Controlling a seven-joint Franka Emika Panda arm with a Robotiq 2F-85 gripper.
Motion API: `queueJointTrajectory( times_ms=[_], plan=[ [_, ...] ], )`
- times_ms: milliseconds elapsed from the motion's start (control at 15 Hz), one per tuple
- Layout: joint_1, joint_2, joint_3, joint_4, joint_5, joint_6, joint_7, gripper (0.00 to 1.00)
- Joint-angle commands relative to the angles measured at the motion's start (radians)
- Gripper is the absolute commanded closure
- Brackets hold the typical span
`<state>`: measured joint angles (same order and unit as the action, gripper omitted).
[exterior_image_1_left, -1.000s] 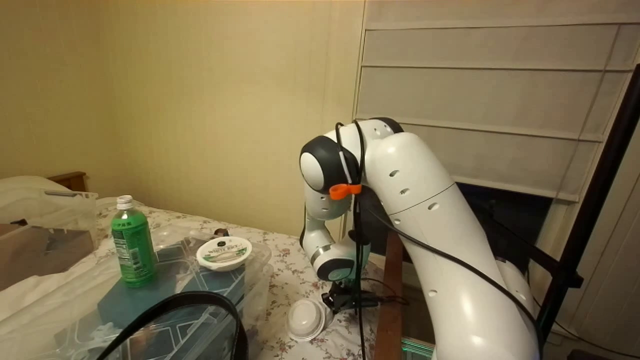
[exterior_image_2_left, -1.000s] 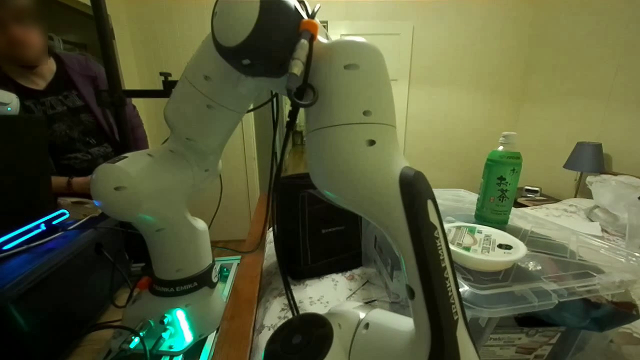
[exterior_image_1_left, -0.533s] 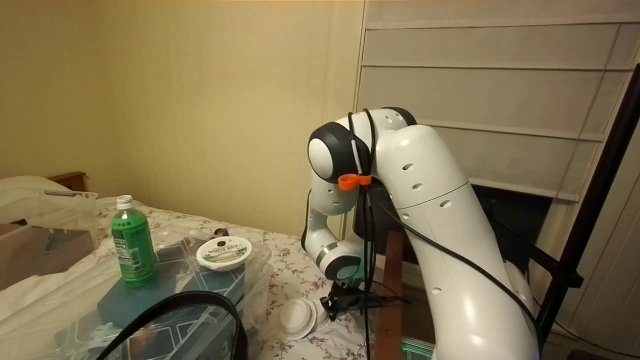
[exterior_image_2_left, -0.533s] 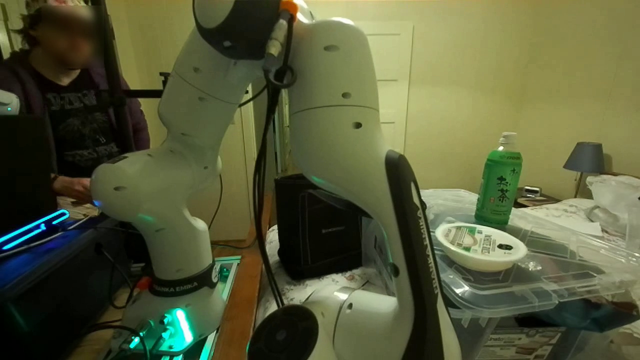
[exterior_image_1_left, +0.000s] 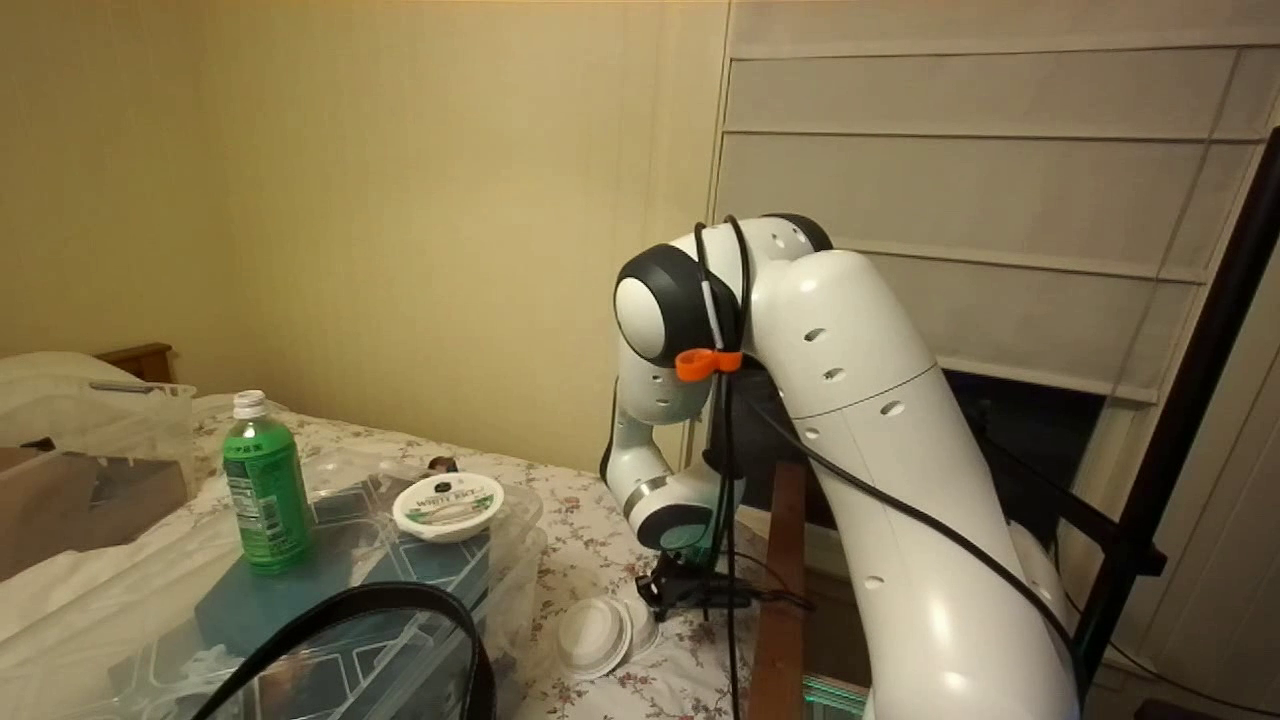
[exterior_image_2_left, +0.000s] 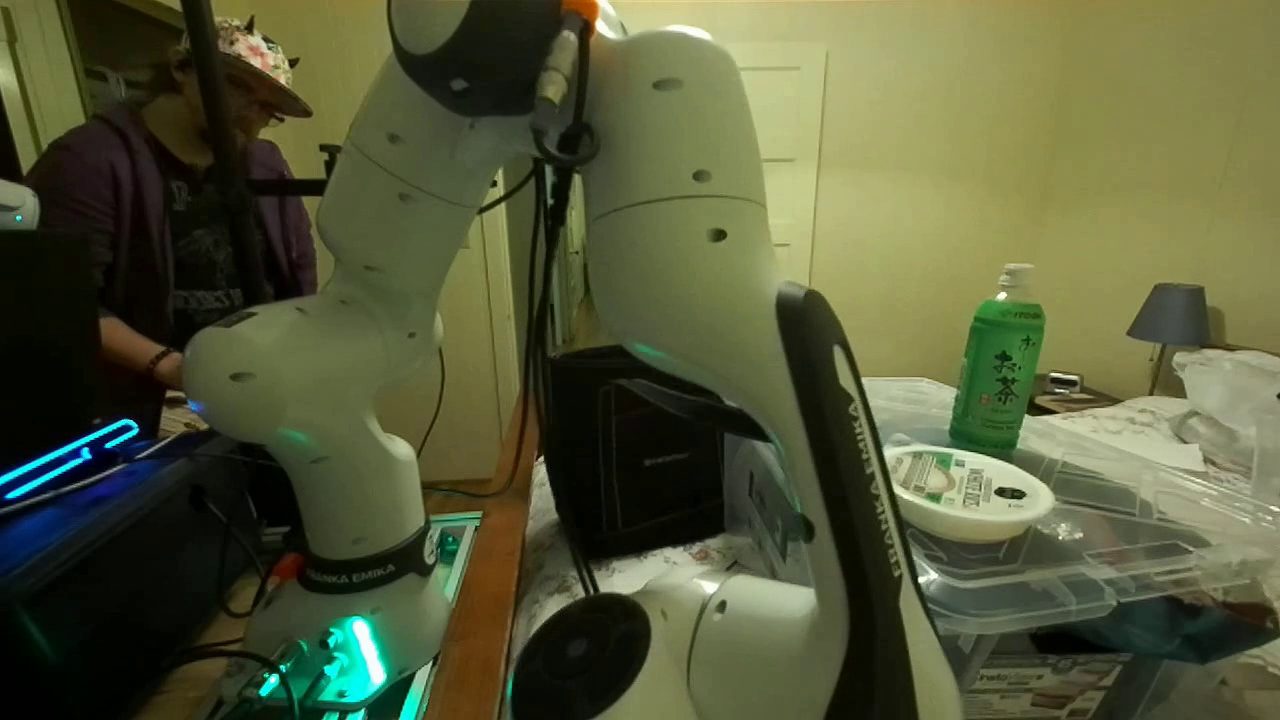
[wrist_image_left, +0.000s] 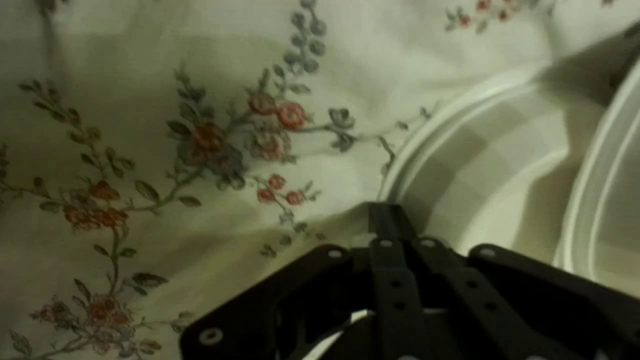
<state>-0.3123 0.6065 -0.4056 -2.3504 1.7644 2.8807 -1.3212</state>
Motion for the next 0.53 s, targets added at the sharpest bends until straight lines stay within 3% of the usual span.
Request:
queueJointTrajectory(
  times_ms=[0,333,467],
  plan=[
    [0.028,0.000,-0.015,0.093,0.234,0.044,-0.105,1.00],
    [0.093,0.070,-0.036,0.158,0.436,0.088,-0.181,1.00],
    [0.165,0.114,-0.093,0.188,0.556,0.146,-0.255,1.00]
  ],
)
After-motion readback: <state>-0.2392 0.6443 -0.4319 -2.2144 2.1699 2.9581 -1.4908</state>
